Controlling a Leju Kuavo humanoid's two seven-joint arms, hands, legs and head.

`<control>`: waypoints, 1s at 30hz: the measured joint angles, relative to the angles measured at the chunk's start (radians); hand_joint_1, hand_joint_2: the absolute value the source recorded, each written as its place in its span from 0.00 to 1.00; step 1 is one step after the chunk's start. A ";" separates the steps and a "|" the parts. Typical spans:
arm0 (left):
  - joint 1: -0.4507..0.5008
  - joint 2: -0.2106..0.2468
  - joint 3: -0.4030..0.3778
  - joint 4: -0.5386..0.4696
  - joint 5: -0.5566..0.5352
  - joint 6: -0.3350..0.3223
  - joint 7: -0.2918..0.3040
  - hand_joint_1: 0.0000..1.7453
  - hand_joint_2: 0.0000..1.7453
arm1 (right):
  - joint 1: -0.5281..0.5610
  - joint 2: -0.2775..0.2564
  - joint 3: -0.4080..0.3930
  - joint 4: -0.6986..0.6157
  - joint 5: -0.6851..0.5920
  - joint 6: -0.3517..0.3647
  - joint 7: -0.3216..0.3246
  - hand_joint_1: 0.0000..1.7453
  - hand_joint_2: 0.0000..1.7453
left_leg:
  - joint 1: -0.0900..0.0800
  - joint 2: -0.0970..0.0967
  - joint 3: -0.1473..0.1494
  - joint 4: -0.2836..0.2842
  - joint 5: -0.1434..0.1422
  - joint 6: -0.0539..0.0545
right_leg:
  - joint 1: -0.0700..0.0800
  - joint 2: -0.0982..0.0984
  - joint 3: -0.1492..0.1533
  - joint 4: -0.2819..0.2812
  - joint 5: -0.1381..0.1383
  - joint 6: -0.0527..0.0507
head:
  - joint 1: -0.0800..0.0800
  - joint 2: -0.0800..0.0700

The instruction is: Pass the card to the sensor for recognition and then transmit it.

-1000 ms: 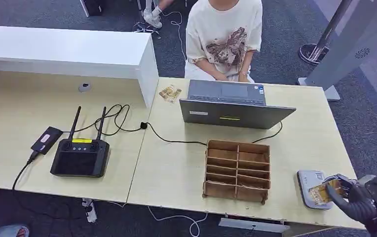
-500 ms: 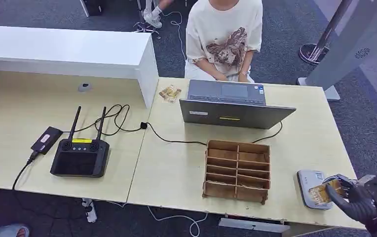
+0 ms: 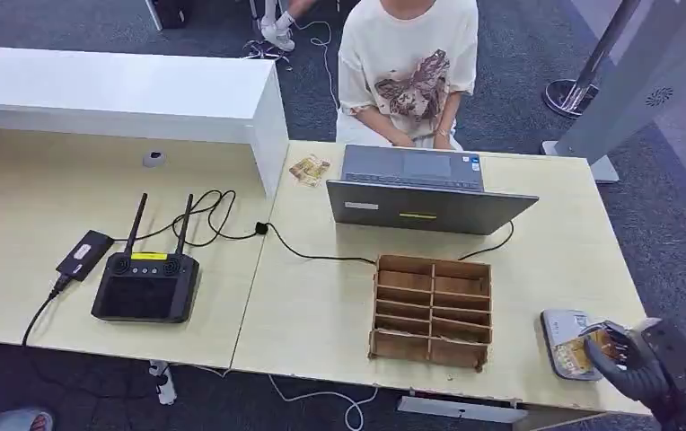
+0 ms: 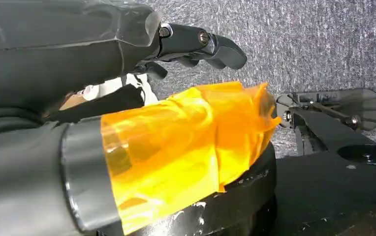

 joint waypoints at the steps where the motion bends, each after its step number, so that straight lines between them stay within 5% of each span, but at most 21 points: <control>1: 0.000 0.000 0.000 0.000 0.000 0.000 0.000 0.00 0.00 | -0.004 0.004 0.000 0.016 0.010 -0.009 -0.009 1.00 1.00 | 0.000 0.000 0.000 0.000 0.000 0.000 | 0.000 0.000 0.000 0.000 0.000 0.000 | 0.000 0.000; 30: 0.000 -0.005 0.000 0.000 0.006 0.003 0.000 0.00 0.00 | -0.033 0.082 -0.034 0.119 0.106 -0.059 -0.014 1.00 1.00 | 0.000 0.000 0.002 0.000 0.000 0.000 | 0.000 0.001 0.001 0.000 0.000 0.000 | 0.000 0.000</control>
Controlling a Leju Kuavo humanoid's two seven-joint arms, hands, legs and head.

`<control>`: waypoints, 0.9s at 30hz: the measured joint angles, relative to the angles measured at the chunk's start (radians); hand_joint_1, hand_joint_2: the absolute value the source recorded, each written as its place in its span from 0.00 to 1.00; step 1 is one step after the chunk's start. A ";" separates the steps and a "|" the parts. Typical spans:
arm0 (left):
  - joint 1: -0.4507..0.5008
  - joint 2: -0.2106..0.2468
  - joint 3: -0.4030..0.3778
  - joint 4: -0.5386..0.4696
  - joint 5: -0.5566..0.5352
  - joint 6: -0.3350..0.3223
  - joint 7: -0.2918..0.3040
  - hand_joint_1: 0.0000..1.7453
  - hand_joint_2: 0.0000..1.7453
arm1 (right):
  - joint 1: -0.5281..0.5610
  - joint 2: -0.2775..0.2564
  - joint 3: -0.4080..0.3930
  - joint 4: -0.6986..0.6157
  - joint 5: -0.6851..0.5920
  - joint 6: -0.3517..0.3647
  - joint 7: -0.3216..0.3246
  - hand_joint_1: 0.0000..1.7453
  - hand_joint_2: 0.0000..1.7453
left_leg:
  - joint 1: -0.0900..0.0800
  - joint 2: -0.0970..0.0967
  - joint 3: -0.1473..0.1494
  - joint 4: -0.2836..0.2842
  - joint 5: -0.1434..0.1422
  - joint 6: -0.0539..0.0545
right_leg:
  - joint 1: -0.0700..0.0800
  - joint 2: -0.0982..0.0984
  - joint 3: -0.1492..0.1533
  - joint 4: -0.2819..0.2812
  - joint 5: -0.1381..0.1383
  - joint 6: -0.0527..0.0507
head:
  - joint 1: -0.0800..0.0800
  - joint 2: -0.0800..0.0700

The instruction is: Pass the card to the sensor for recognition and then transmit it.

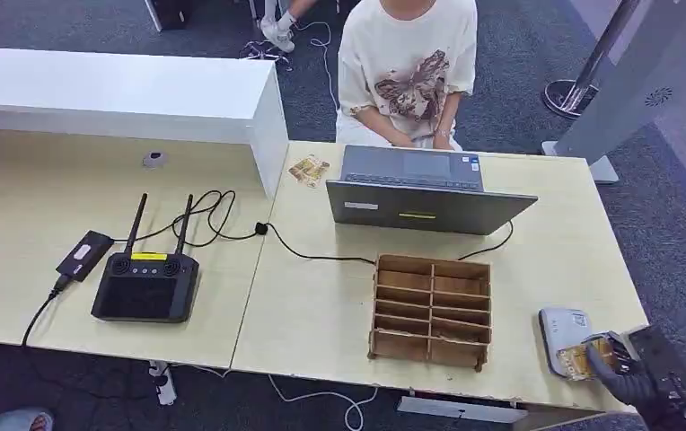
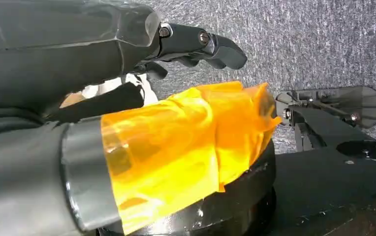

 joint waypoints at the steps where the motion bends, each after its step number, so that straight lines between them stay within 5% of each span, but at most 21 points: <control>1: 0.000 0.000 0.000 0.000 0.000 0.000 0.000 0.00 0.00 | 0.000 0.003 -0.004 0.002 0.003 -0.003 0.000 1.00 1.00 | 0.000 0.000 0.000 0.000 0.000 0.000 | 0.000 0.000 0.000 0.000 0.000 0.000 | 0.000 0.000; 27: 0.000 -0.008 0.000 0.000 0.005 0.008 0.004 0.00 0.00 | -0.004 0.069 -0.055 -0.004 0.128 -0.111 0.027 1.00 1.00 | 0.000 0.000 0.000 0.000 0.000 0.000 | 0.000 0.000 0.000 0.000 0.000 0.000 | 0.000 0.000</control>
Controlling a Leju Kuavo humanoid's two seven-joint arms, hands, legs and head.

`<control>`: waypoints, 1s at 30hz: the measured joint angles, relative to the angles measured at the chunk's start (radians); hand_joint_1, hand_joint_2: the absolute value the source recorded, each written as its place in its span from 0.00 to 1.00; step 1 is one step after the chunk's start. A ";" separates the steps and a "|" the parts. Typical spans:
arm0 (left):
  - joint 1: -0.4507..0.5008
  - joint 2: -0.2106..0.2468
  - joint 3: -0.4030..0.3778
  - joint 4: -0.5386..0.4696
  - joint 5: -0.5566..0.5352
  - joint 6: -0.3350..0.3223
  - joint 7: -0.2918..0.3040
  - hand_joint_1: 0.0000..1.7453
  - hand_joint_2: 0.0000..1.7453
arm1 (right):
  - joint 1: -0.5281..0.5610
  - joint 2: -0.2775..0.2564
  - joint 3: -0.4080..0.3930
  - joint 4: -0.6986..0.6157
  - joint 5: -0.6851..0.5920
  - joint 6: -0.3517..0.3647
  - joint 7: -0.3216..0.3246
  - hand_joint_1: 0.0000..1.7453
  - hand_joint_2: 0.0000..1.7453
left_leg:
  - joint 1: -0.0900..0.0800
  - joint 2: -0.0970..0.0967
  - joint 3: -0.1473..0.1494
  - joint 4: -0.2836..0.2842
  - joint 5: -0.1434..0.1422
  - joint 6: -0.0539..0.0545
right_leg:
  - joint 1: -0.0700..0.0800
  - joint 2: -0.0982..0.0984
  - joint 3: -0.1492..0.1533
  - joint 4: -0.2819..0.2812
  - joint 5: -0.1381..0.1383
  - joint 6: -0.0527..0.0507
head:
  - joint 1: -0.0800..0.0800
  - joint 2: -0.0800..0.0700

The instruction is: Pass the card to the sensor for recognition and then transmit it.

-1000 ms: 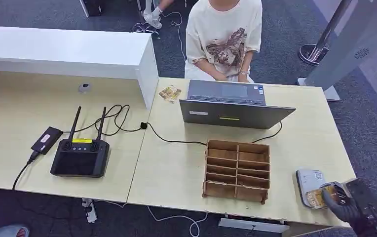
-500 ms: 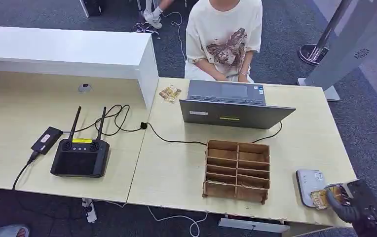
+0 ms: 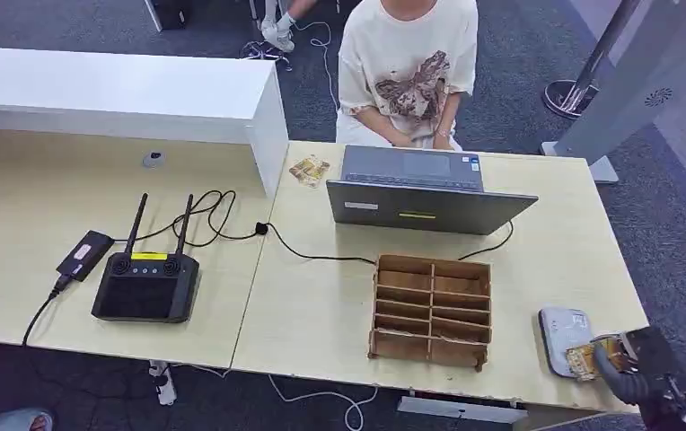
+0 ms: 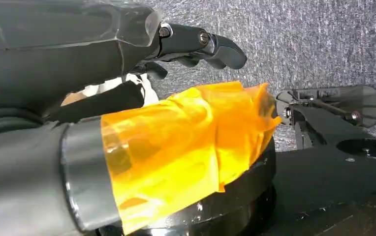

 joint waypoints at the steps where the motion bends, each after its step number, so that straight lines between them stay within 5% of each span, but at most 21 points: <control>1: 0.000 0.000 0.000 0.000 0.000 0.000 0.000 0.00 0.00 | -0.001 0.002 -0.003 0.000 0.007 -0.005 0.000 1.00 1.00 | 0.000 0.000 0.000 0.000 0.000 0.000 | 0.000 0.000 0.000 0.000 0.000 0.000 | 0.000 0.000; 21: 0.000 0.000 0.000 0.000 0.005 -0.012 0.008 0.00 0.00 | -0.015 0.023 -0.042 -0.009 0.045 -0.041 -0.036 1.00 1.00 | 0.000 0.000 0.000 0.000 0.000 0.000 | 0.000 0.000 0.000 0.000 0.000 0.000 | 0.000 0.000; 30: 0.000 0.015 0.000 0.000 0.009 -0.054 0.011 0.00 0.00 | -0.054 -0.036 -0.086 -0.153 -0.005 -0.016 -0.024 1.00 1.00 | -0.001 0.000 0.000 0.000 0.000 0.000 | -0.001 0.000 0.000 0.000 0.000 0.000 | 0.000 0.000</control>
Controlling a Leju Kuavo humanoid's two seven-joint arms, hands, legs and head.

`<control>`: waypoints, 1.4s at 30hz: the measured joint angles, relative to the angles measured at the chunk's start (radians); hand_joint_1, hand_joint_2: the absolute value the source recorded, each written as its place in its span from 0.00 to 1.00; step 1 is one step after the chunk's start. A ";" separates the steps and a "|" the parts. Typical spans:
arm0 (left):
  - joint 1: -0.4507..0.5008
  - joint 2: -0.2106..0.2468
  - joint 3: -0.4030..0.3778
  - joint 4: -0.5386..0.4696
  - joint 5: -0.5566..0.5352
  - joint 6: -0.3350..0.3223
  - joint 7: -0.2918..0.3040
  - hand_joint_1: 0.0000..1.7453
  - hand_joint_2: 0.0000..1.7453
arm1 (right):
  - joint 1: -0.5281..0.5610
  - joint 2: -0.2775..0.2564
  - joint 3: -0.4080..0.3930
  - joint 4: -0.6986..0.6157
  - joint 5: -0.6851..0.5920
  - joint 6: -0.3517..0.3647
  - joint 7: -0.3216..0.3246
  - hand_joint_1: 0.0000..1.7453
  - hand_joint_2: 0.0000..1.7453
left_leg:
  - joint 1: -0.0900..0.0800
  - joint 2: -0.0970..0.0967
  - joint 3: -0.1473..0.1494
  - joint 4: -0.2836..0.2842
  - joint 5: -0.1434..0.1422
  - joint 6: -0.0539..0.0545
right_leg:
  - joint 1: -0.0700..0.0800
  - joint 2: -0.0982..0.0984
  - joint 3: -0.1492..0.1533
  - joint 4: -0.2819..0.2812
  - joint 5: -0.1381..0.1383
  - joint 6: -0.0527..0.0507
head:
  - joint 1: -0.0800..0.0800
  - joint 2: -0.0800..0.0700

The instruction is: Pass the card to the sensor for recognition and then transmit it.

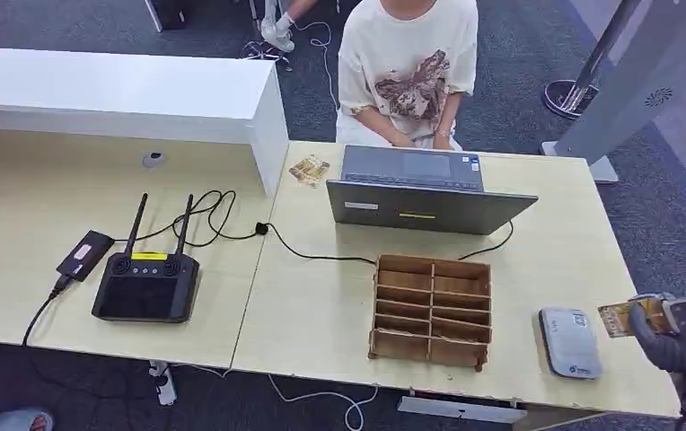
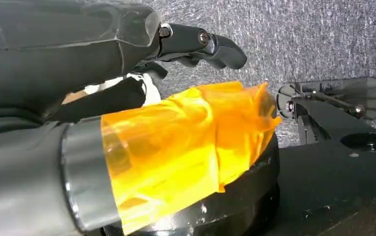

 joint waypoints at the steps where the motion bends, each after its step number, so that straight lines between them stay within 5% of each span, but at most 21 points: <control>1: 0.000 0.000 0.000 0.000 0.000 0.000 0.000 0.00 0.00 | -0.006 -0.006 0.000 -0.009 -0.001 0.000 0.000 1.00 1.00 | 0.000 0.000 0.000 0.000 0.000 0.000 | 0.000 0.000 0.000 0.000 0.000 0.000 | 0.000 0.000; 16: -0.001 0.000 0.000 0.000 0.000 -0.009 0.000 0.00 0.00 | -0.100 -0.048 0.040 -0.053 -0.018 -0.011 -0.016 1.00 1.00 | 0.000 0.000 0.000 0.000 0.000 0.000 | 0.000 0.001 0.000 0.000 0.000 0.000 | 0.000 0.000; 25: -0.006 0.000 0.000 0.000 -0.005 -0.017 0.001 0.00 0.00 | -0.314 -0.079 0.168 -0.029 0.045 -0.048 0.007 1.00 1.00 | 0.000 0.001 0.001 0.000 0.002 -0.001 | 0.000 0.001 0.000 0.001 0.001 0.000 | 0.000 0.000; 35: -0.007 0.000 0.000 0.000 -0.008 -0.019 0.002 0.00 0.00 | -0.408 -0.085 0.235 0.003 0.077 -0.065 0.007 1.00 1.00 | 0.000 0.001 -0.001 0.000 0.001 -0.001 | 0.000 0.001 -0.001 0.001 0.001 -0.001 | 0.000 0.000; 42: -0.012 0.000 0.000 0.000 -0.013 -0.024 0.008 0.00 0.00 | -0.606 -0.080 0.336 0.058 0.140 -0.082 0.024 1.00 1.00 | 0.000 0.001 -0.001 0.000 0.003 -0.001 | 0.000 0.001 -0.001 0.002 0.003 -0.001 | 0.000 0.000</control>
